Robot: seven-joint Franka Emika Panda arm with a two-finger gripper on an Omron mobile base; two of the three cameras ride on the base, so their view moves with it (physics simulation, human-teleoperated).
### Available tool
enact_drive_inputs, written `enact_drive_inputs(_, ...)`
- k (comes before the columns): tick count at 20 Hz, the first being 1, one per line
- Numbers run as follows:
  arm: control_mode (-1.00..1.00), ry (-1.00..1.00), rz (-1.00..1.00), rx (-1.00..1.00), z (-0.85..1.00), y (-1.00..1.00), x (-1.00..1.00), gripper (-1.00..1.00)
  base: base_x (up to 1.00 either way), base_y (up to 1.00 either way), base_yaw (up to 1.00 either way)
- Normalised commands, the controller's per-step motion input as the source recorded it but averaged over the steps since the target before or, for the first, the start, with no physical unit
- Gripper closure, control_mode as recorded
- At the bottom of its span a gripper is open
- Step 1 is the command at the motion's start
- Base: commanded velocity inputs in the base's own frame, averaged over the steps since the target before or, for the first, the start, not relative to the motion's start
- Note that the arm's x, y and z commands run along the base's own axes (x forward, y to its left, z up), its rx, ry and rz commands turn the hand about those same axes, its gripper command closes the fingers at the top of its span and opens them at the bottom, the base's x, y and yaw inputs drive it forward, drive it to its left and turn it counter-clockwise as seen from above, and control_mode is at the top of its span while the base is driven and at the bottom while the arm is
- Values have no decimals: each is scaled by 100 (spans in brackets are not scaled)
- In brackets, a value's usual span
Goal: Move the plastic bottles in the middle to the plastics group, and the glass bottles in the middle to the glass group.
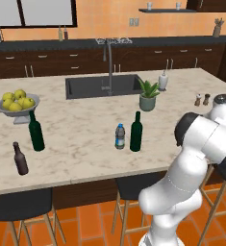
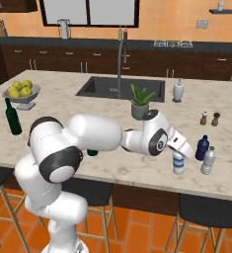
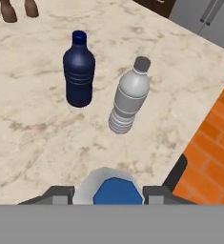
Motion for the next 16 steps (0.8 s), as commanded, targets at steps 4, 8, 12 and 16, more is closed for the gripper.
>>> enact_drive_inputs(4, -100, 0, 0, 4, -2, -8, 44, 100, 0, 0, 0)
enact_drive_inputs(8, -100, 0, 0, 1, -10, -8, 33, 100, 0, 0, 0)
enact_drive_inputs(12, -100, -2, 0, 0, -20, -21, 21, 100, 0, 0, 0)
enact_drive_inputs(16, -100, -2, 0, 0, -42, -14, 3, 100, 0, 0, 0)
